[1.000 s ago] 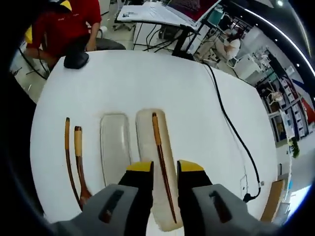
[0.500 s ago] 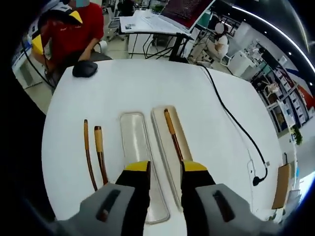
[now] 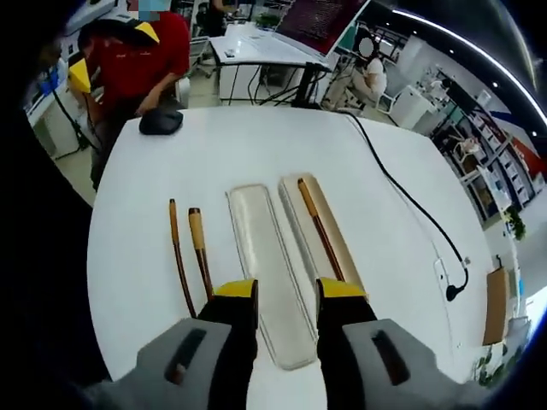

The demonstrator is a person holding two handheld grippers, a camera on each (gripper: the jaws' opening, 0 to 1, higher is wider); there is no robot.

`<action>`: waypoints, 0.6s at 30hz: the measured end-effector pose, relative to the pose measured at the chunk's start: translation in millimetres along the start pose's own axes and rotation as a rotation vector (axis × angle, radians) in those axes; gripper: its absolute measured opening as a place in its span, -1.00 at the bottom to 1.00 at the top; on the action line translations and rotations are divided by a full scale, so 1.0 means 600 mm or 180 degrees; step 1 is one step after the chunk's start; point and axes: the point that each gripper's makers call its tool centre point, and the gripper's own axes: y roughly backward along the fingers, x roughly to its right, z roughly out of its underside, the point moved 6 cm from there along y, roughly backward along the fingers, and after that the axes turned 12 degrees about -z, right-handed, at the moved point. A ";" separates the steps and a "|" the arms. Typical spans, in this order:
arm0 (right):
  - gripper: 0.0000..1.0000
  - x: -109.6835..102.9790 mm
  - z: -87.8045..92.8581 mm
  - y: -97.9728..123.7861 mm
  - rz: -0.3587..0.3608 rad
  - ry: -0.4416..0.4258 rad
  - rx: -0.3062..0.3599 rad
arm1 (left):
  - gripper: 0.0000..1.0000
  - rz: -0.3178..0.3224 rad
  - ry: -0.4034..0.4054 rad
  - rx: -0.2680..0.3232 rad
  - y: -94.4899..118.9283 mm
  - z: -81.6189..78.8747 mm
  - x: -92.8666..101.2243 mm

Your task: Arrange the utensils inside the cutlery case until each visible utensil rests in its matching compartment.

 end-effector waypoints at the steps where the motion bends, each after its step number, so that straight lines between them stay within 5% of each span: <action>1: -0.55 -0.003 0.001 -0.001 -0.0004 -0.0020 0.0015 | 0.21 0.0008 0.0002 0.0003 0.002 0.000 0.002; 18: -0.50 -0.051 0.031 0.011 -0.0024 -0.0155 0.0050 | 0.21 0.0259 -0.0011 -0.0019 0.000 0.019 0.030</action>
